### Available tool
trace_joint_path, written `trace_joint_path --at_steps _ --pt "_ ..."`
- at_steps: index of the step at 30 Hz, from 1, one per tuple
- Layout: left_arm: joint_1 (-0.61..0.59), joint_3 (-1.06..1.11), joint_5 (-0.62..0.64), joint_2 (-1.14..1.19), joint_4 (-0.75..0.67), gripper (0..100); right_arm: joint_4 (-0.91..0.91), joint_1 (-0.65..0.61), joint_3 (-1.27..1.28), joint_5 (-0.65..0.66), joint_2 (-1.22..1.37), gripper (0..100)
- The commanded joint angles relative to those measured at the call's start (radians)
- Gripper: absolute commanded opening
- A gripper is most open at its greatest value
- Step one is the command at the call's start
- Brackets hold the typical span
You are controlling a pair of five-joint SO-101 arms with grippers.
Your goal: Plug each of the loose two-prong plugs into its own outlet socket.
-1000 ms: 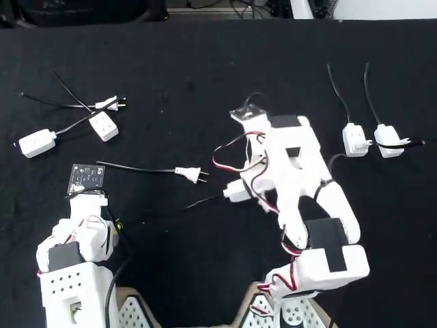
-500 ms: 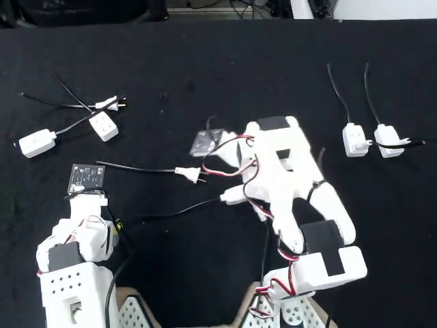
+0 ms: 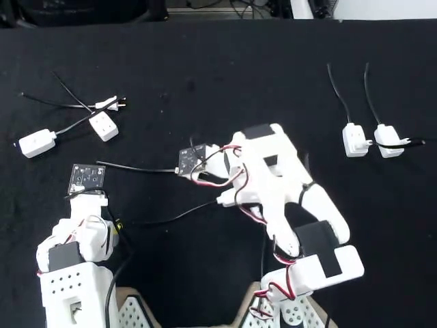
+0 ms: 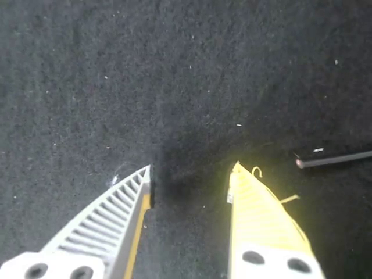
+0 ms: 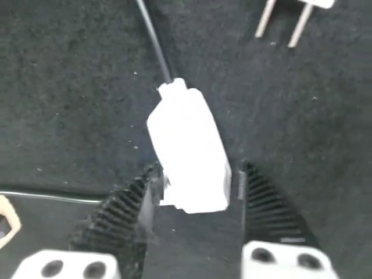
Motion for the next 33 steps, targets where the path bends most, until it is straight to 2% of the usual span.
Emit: trace_joint_path --at_steps 1,5,8,11,15,19,24,29,33 --pt "-0.007 -0.004 -0.008 -0.008 0.003 22 -0.025 -0.055 0.041 0.009 -0.064 23.0" --pt "-0.01 -0.004 -0.008 -0.008 0.003 22 -0.14 -0.061 0.09 0.008 -0.045 17.5" --pt "-0.01 -0.004 -0.008 -0.008 0.003 22 -0.206 -0.014 0.088 0.006 -0.048 1.1" --pt "-0.01 -0.004 -0.008 -0.008 0.003 22 -0.189 0.074 0.061 -0.043 -0.081 1.1" --pt "-0.01 -0.004 -0.008 -0.008 0.003 22 -0.048 0.198 0.002 -0.12 -0.197 1.0" --pt "-0.01 -0.004 -0.008 -0.008 0.003 22 0.044 0.354 -0.071 -0.333 -0.366 1.0" --pt "-0.01 -0.004 -0.008 -0.008 0.003 22 0.012 0.537 -0.173 -0.537 -0.432 1.0" --pt "-0.012 -0.004 -0.008 -0.008 0.003 22 -0.049 0.583 -0.248 -0.76 -0.278 1.0" --pt "-0.012 -0.004 -0.008 -0.008 0.002 22 -0.041 0.588 -0.4 -0.818 -0.036 1.0"
